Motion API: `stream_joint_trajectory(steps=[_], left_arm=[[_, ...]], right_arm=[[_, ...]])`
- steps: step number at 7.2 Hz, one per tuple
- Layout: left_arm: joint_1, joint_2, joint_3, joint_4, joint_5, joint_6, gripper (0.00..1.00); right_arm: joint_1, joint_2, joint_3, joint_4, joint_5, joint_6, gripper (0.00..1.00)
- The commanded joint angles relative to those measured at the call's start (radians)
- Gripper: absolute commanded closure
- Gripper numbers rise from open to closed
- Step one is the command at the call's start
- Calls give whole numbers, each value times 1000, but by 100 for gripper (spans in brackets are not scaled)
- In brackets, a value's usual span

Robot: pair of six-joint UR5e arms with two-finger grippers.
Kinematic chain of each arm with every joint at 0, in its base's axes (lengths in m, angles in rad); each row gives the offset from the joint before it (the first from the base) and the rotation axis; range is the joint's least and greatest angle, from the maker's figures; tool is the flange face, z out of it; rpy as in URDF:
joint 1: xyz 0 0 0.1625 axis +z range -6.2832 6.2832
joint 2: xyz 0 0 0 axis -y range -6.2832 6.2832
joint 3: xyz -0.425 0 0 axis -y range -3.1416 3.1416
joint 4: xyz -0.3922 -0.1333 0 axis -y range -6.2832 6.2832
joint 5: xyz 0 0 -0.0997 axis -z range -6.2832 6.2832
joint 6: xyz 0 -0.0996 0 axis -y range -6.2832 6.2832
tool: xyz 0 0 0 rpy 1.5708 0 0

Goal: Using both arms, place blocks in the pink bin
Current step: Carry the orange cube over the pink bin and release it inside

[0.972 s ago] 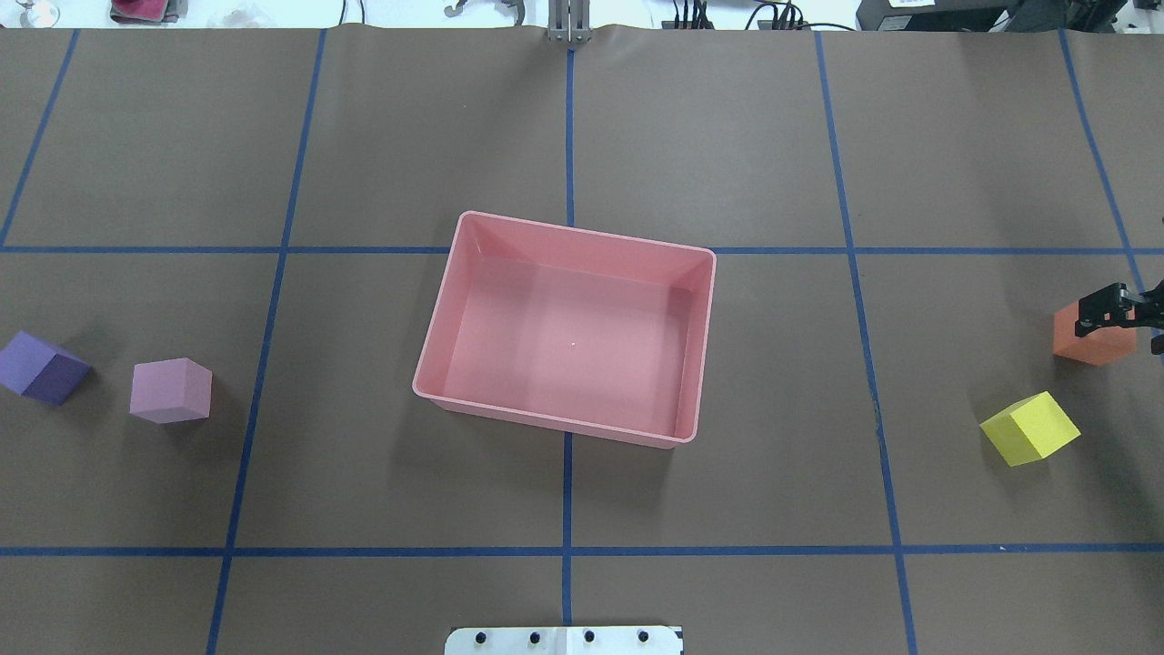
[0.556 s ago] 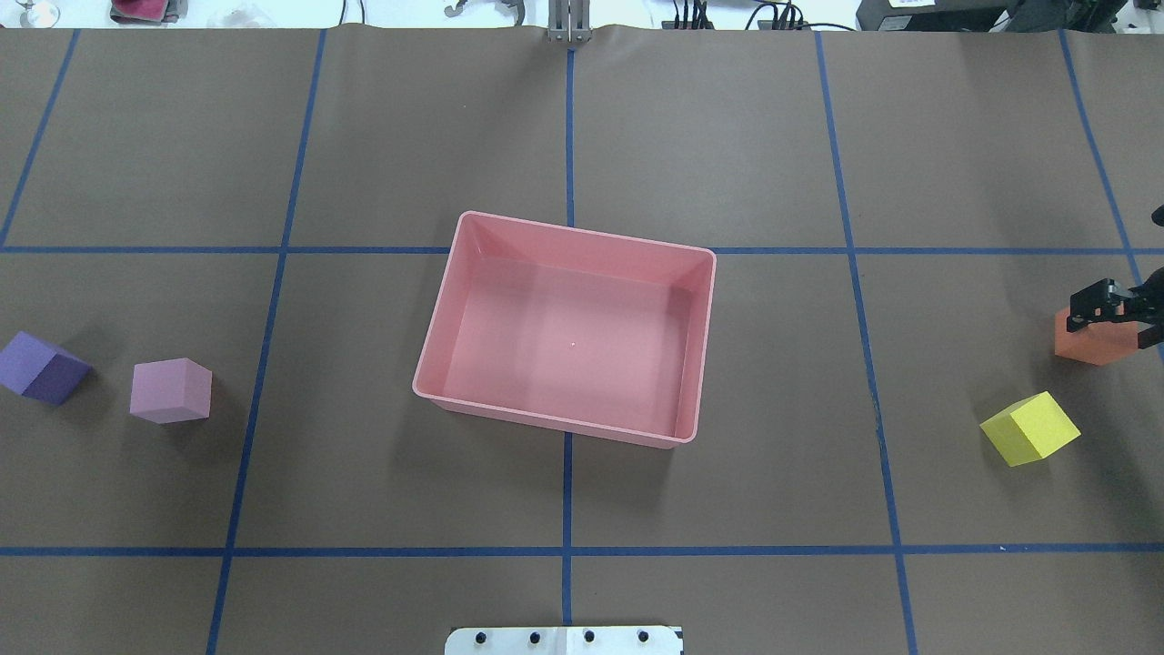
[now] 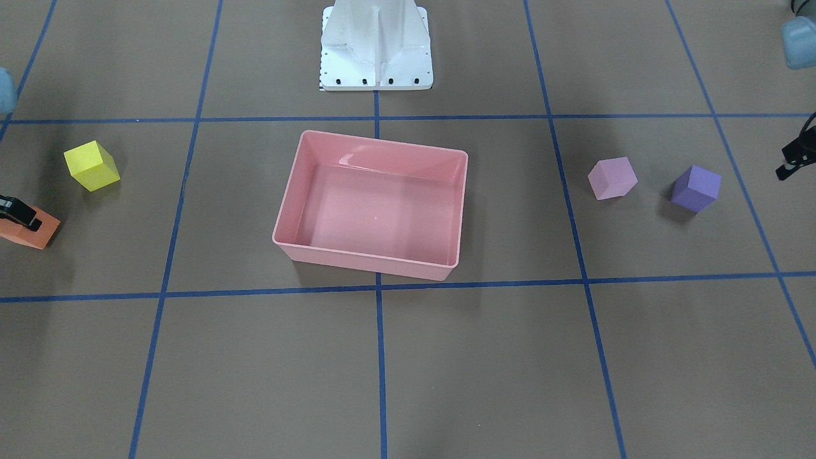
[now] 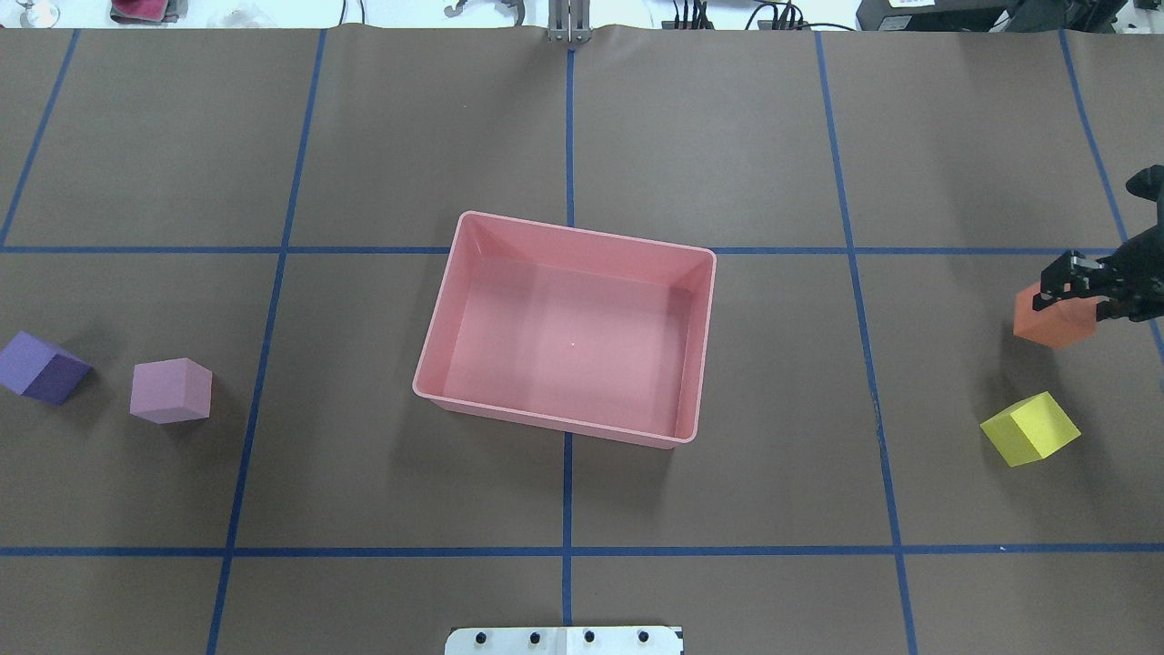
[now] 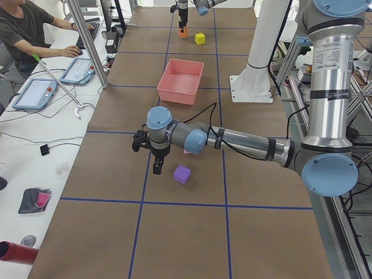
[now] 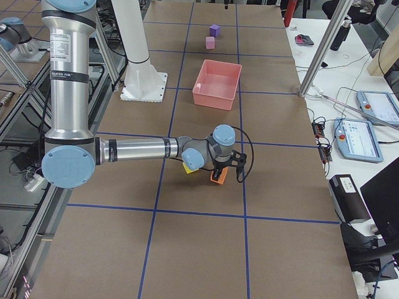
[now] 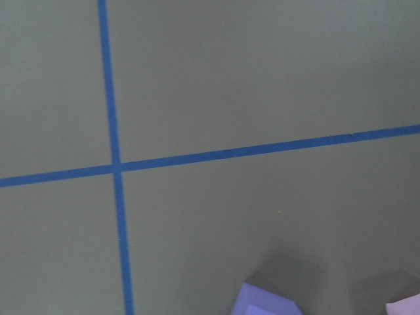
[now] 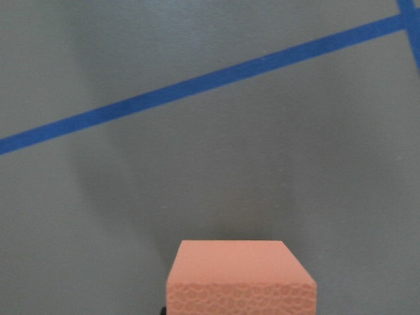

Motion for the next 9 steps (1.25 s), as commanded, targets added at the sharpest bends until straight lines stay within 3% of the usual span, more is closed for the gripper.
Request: stream_joint_trajectory(steps=[1, 3, 5, 7, 9], left_arm=[[86, 54, 4, -166, 11, -54, 1], [159, 114, 4, -236, 91, -5, 1], [163, 128, 15, -235, 91, 81, 1], [187, 117, 33, -233, 86, 67, 1], [216, 117, 40, -231, 85, 23, 1]], right_arm=[[-35, 172, 125, -156, 42, 160, 100], [-201, 349, 189, -204, -10, 482, 100], [-337, 508, 200, -282, -105, 695, 100], [-496, 602, 196, -401, -277, 731, 100], [-555, 604, 187, -403, -336, 731, 100]])
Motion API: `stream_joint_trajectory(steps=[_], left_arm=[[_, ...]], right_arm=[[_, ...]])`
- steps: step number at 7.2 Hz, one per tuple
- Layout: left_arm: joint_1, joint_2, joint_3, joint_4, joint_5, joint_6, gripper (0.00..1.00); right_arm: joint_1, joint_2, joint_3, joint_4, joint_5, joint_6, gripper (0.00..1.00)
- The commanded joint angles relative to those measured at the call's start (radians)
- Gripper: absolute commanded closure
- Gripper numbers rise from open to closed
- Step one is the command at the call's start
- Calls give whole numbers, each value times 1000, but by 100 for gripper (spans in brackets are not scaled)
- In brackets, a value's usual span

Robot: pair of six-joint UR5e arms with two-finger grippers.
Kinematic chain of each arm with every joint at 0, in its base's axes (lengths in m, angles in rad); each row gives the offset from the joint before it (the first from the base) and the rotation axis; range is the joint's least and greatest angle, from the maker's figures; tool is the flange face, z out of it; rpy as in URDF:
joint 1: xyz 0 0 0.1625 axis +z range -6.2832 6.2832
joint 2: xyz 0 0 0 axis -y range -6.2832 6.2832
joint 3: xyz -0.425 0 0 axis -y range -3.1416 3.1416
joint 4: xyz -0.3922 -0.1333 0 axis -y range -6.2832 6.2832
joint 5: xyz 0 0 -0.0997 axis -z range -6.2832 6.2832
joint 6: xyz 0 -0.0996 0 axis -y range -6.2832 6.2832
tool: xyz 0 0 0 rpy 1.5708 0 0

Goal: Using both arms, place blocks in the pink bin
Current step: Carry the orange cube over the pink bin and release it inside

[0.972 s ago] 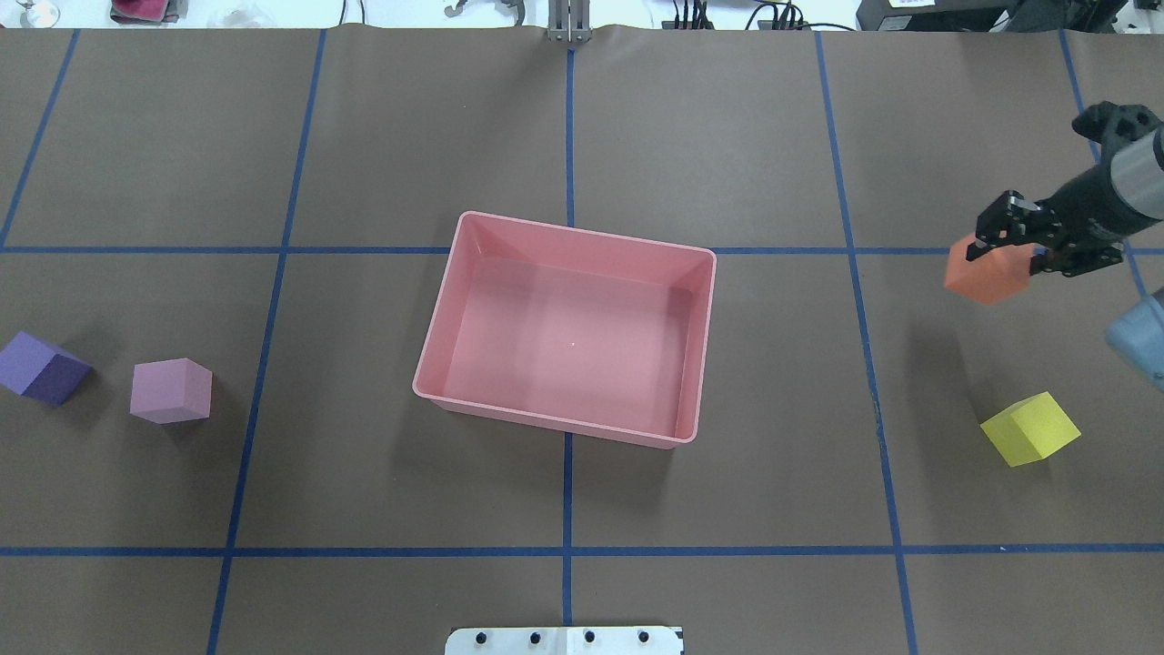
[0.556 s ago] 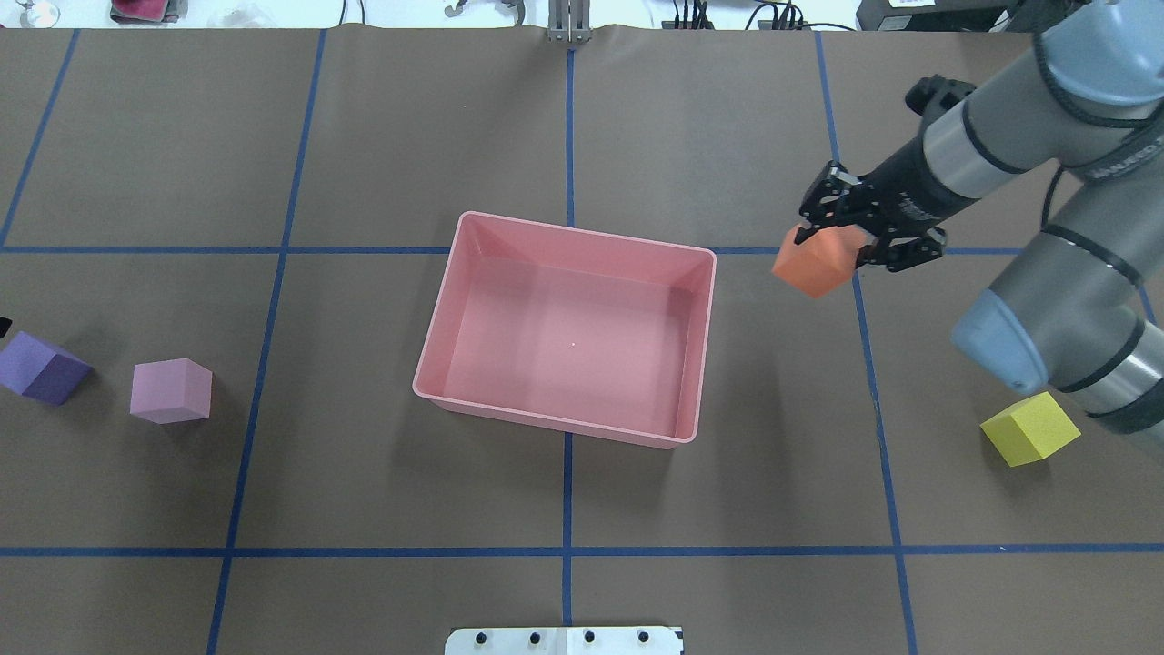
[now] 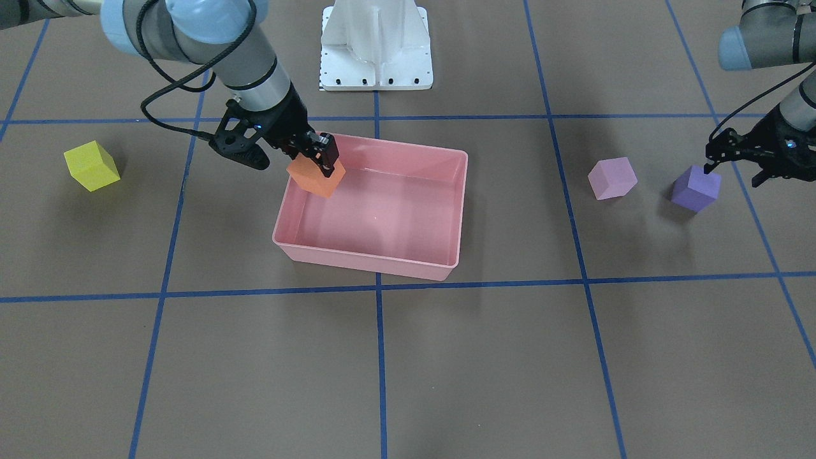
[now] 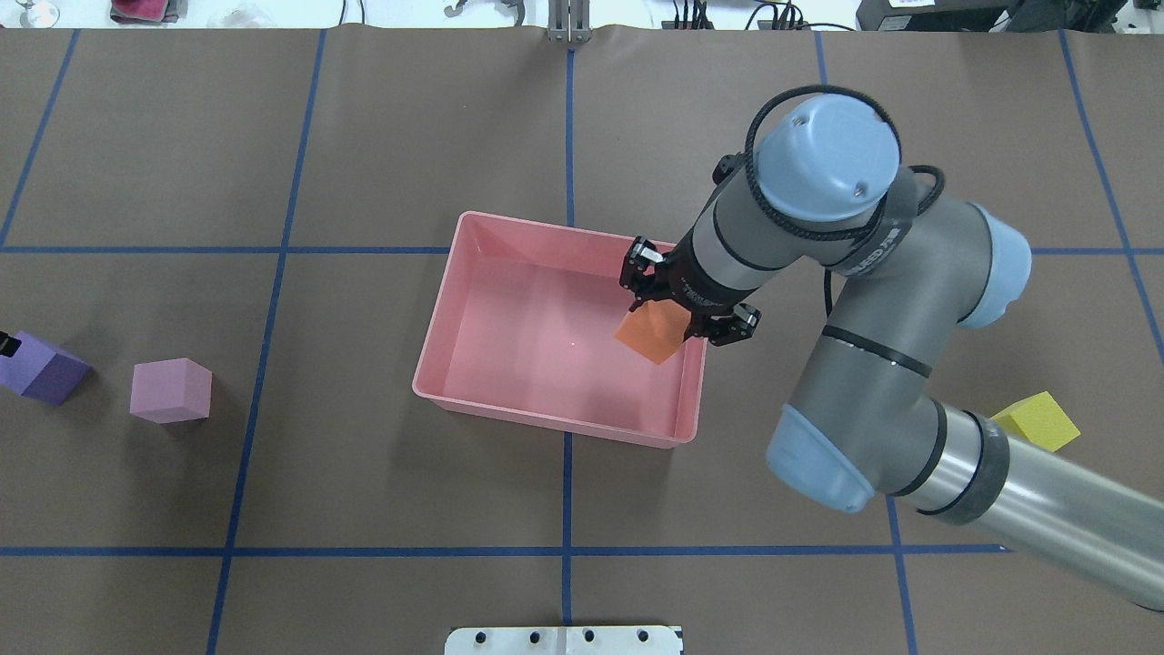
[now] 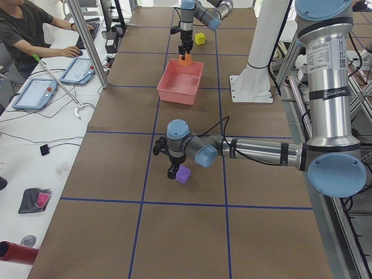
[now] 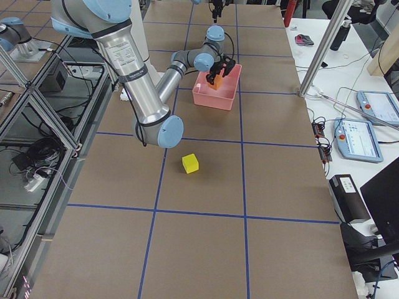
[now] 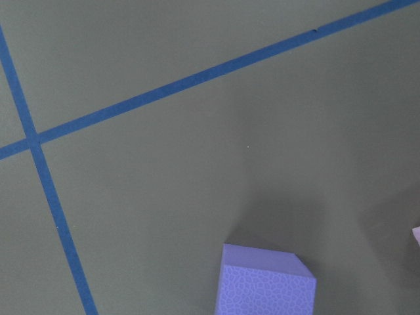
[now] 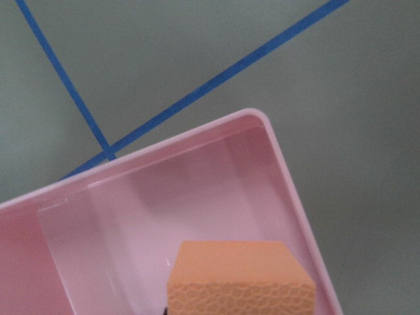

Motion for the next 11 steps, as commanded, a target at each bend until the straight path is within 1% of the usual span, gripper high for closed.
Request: stream_joint_trajectory(steps=[1, 2, 3, 4, 5, 6, 8, 9, 10, 11], left_arm=[[34, -1, 13, -1, 2, -26, 1], [60, -1, 27, -3, 7, -26, 1], [78, -3, 42, -6, 9, -26, 1], [83, -4, 56, -9, 9, -24, 1], [95, -24, 76, -10, 9, -26, 1], [103, -49, 90, -10, 7, -29, 1], [109, -82, 131, -12, 9, -27, 1], [109, -86, 140, -12, 9, -27, 49], [109, -86, 142, -12, 9, -27, 87], [108, -86, 130, -9, 3, -35, 100]], right_arm=[[-57, 10, -12, -11, -51, 5, 100], [-67, 10, -22, -11, -58, 5, 100], [-92, 10, -37, -9, -86, 5, 100], [-104, 13, -54, -9, -97, 3, 100], [-104, 13, -55, -9, -97, 2, 52], [-104, 15, -55, -9, -97, 0, 1], [-103, 16, -49, -9, -98, 0, 0], [-98, 15, -36, -9, -97, -4, 0], [-62, 9, -1, -12, -82, -7, 0], [-14, 0, 39, -50, -60, -7, 0]])
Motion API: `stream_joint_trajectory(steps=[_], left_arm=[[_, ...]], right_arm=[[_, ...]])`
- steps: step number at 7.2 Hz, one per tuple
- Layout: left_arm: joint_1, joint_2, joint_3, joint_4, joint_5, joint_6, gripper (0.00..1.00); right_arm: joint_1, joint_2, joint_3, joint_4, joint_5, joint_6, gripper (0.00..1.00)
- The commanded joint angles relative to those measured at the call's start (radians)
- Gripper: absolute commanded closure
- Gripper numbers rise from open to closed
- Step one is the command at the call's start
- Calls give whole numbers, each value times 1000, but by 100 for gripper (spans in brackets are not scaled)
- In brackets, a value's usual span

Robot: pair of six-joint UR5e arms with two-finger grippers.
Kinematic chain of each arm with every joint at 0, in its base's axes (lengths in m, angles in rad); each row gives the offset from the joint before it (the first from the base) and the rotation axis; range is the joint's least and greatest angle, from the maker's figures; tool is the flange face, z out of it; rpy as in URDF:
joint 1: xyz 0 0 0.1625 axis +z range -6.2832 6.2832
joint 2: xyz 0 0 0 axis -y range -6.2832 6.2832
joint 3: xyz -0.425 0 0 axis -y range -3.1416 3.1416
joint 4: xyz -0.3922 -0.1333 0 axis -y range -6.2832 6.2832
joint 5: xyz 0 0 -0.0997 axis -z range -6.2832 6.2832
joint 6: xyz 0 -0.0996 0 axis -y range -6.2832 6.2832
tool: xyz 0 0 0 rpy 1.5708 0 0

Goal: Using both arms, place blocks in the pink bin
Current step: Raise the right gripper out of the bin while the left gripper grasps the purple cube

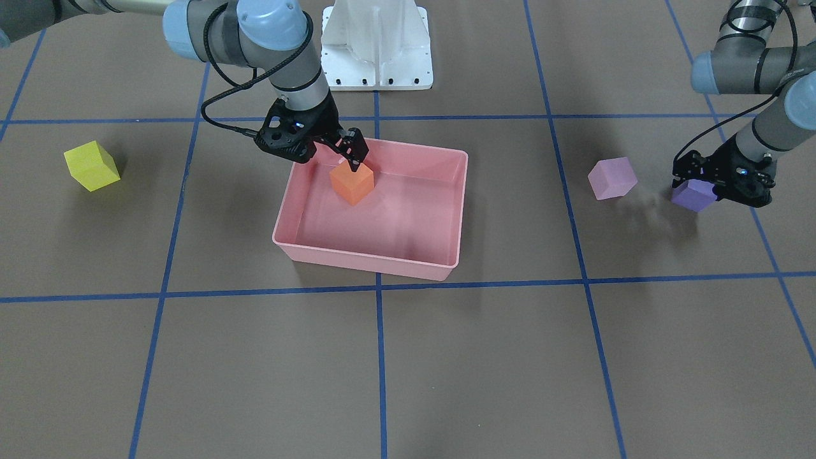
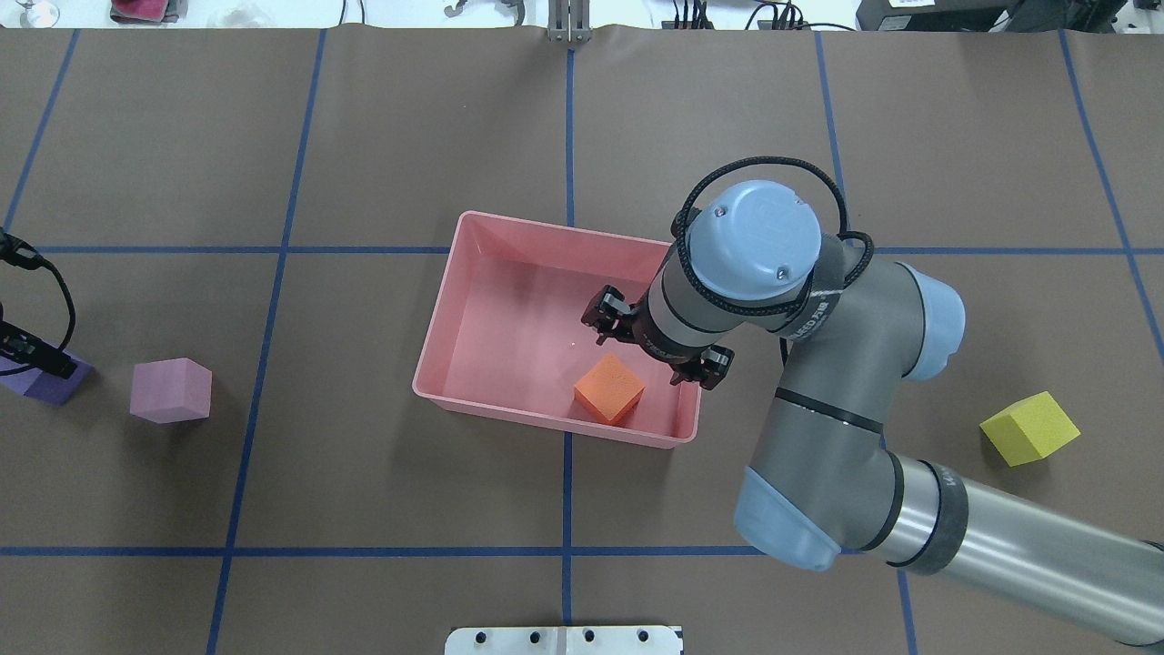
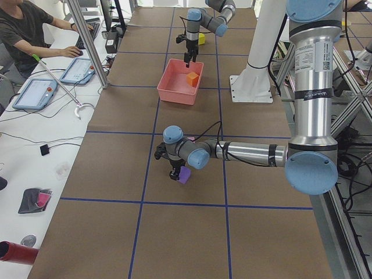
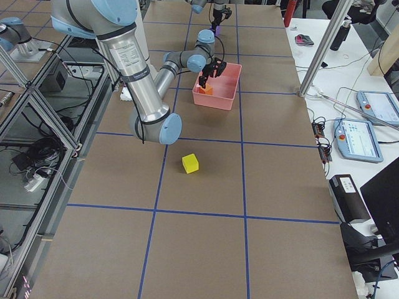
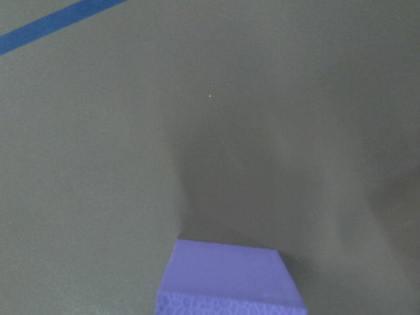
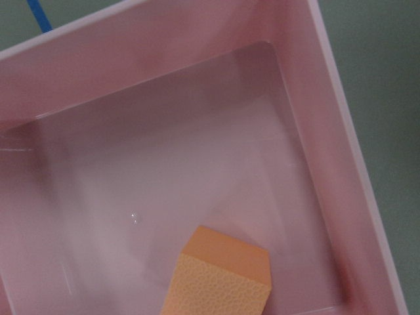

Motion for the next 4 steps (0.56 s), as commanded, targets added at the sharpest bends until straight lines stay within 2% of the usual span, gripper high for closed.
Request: stream_joint_trajectory(steps=[1, 2, 3, 4], left_arm=[[-1, -2, -46, 13, -19, -49, 100], [-1, -12, -95, 53, -93, -113, 100], [-24, -44, -154, 123, -138, -142, 100], [-25, -98, -246, 236, -136, -229, 100]], right_arm=[[128, -16, 70, -103, 59, -5, 0], [208, -63, 106, -129, 102, -41, 0], [256, -148, 154, -129, 154, -161, 0], [302, -236, 194, -129, 179, -261, 0]])
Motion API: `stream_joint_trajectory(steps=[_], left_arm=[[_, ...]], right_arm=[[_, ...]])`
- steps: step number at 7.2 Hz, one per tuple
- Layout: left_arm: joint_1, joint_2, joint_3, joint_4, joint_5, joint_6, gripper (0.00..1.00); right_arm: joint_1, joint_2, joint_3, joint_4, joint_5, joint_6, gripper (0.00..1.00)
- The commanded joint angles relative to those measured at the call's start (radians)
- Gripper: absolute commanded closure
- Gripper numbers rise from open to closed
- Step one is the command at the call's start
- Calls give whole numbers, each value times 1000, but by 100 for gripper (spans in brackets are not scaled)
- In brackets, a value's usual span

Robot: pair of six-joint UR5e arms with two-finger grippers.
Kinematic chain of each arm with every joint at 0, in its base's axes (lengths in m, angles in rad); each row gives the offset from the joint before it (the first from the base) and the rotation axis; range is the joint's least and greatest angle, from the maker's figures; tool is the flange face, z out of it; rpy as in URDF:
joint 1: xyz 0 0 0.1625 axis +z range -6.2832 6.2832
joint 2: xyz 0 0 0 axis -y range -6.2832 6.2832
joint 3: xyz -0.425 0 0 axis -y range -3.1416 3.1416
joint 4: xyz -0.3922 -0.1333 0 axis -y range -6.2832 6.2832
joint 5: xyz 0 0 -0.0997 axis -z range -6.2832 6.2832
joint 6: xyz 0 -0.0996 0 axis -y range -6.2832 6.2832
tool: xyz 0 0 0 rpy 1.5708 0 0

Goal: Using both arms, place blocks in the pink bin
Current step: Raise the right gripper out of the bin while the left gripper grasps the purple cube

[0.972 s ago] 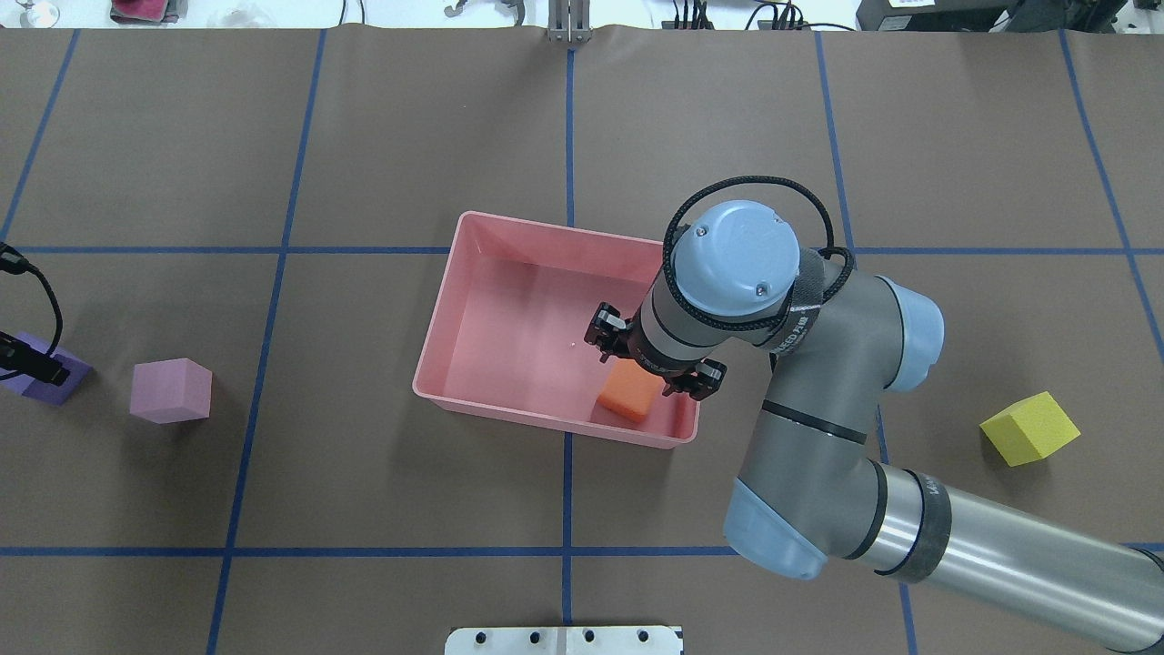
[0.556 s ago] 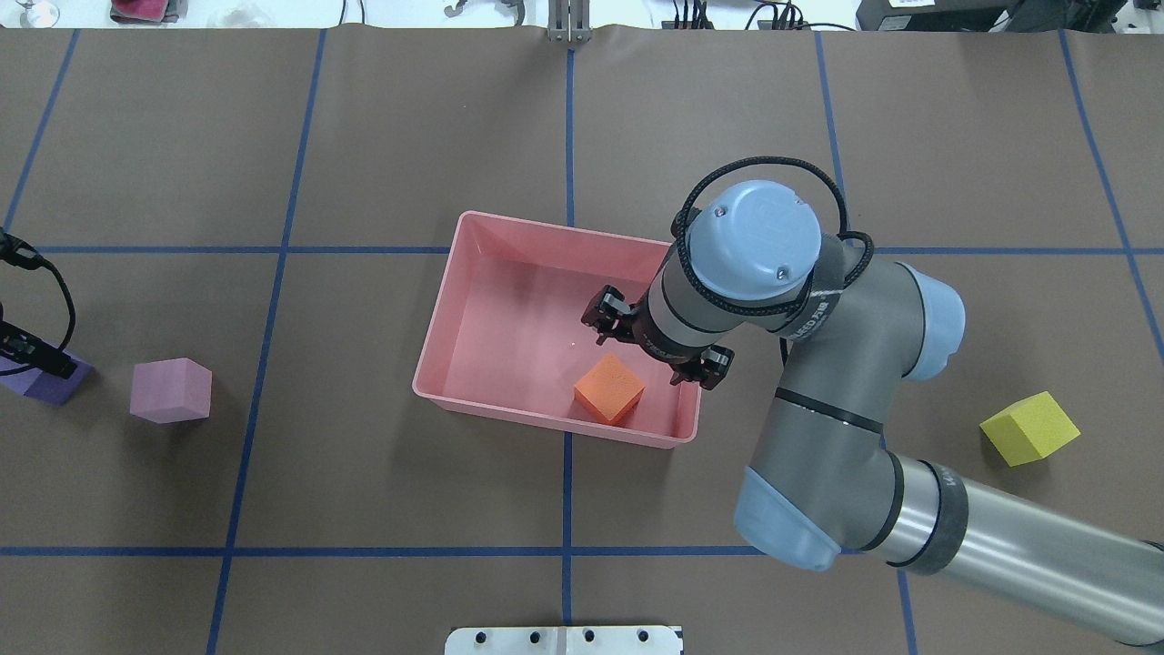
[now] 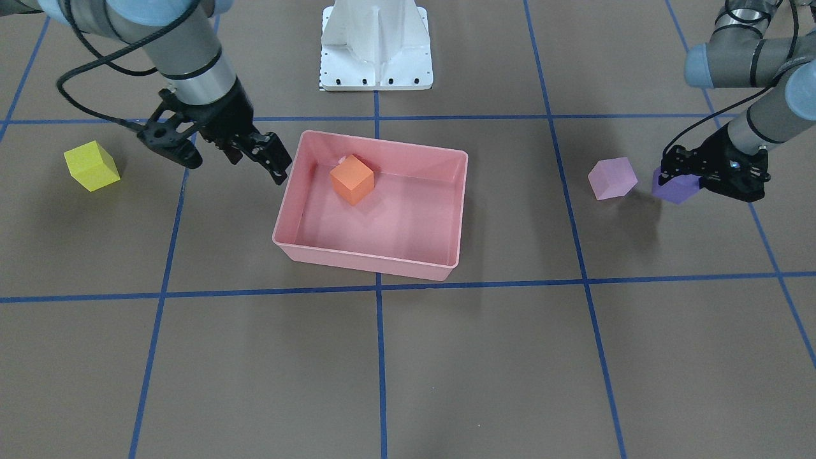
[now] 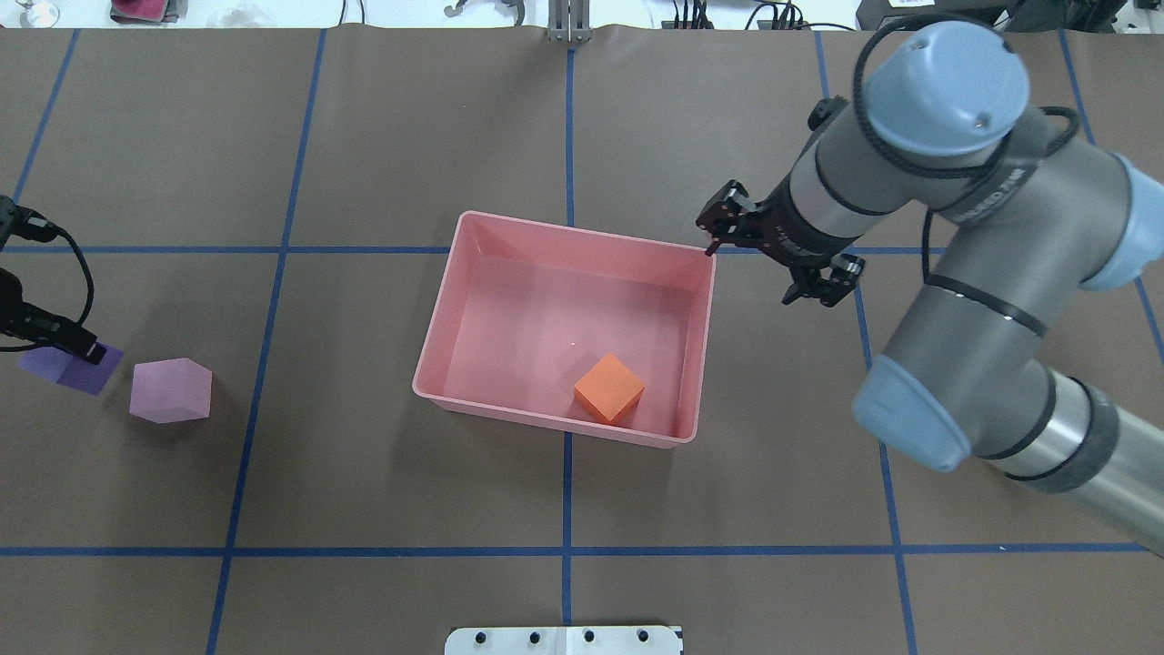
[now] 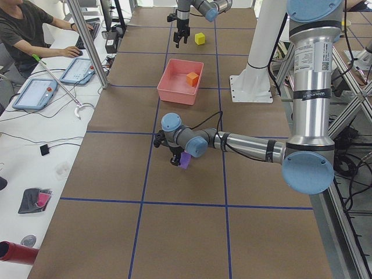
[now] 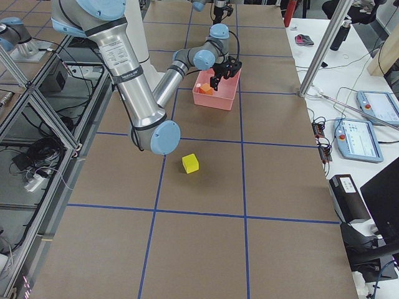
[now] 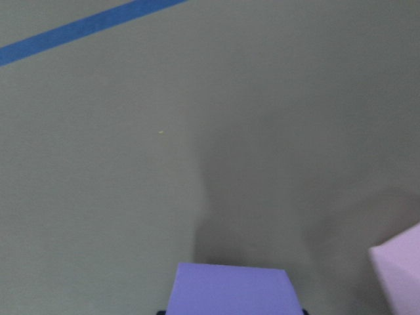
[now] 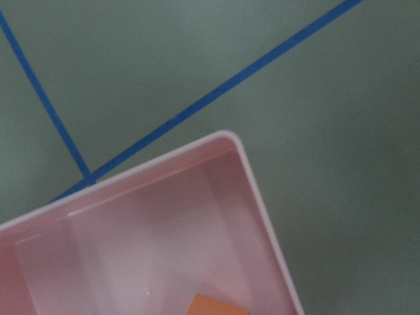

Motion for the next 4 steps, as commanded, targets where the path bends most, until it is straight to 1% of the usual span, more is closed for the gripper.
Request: stream_joint_trajectory(steps=[1, 2, 3, 4], left_arm=[[0, -179, -152, 214, -20, -268, 100], [37, -300, -157, 262, -19, -403, 100], [90, -394, -156, 276, -16, -525, 100], [171, -483, -154, 290, -11, -641, 100]], right_arm=[[82, -199, 85, -1, 43, -204, 0], [118, -284, 106, 4, 42, -349, 0], [158, -373, 128, 4, 42, -589, 0], [187, -428, 134, 4, 42, -789, 0]])
